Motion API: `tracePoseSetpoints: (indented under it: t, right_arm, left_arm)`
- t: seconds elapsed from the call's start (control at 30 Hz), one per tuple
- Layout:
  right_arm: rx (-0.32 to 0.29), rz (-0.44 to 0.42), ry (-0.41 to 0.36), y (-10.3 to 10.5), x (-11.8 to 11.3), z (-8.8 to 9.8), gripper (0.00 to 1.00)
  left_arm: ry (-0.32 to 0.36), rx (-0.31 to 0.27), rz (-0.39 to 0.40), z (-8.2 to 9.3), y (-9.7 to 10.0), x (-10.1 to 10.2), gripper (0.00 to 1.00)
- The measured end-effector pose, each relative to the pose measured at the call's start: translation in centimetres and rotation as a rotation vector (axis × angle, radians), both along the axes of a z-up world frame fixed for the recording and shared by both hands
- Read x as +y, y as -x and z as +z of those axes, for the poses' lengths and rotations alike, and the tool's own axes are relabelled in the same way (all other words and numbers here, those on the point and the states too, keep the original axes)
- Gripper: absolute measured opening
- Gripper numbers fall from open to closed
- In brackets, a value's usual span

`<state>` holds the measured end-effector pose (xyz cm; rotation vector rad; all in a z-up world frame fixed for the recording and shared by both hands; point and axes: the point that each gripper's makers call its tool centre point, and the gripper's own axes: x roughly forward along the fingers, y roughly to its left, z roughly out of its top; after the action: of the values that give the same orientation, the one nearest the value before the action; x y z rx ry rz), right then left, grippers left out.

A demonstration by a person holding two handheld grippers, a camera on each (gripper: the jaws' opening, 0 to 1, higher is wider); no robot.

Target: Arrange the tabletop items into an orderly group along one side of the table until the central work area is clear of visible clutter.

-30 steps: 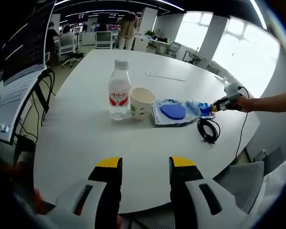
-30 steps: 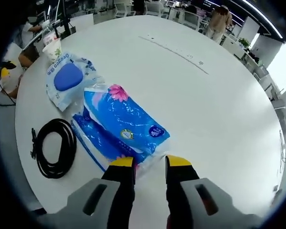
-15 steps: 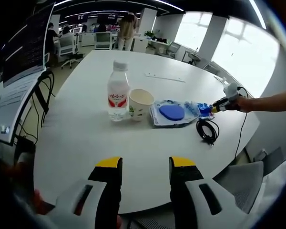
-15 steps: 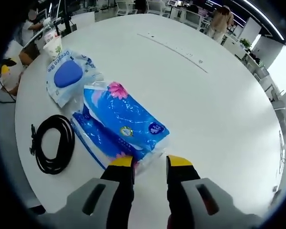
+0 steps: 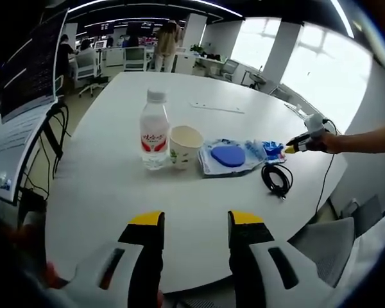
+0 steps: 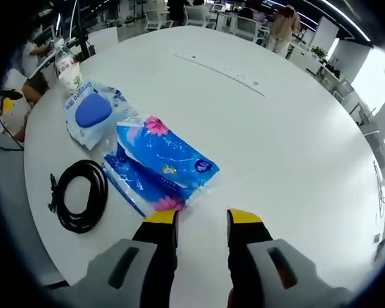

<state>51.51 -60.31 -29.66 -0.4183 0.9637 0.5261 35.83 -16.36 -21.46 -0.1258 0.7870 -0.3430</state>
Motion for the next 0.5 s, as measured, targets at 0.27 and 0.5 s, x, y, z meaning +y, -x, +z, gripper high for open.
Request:
tracePoseSetpoints:
  t: [0.27,0.5]
  right_arm:
    - [-0.04,-0.014,-0.074,1.0,1.0,1.6,0.32]
    - [-0.09,-0.006,-0.155,2.4,2.5,3.6,0.37]
  left_arm:
    - [0.009,-0.022,-0.019,0.3,-0.7,-0.3,0.39]
    - [0.01,-0.037,-0.045,0.6,-1.3,-0.7,0.41]
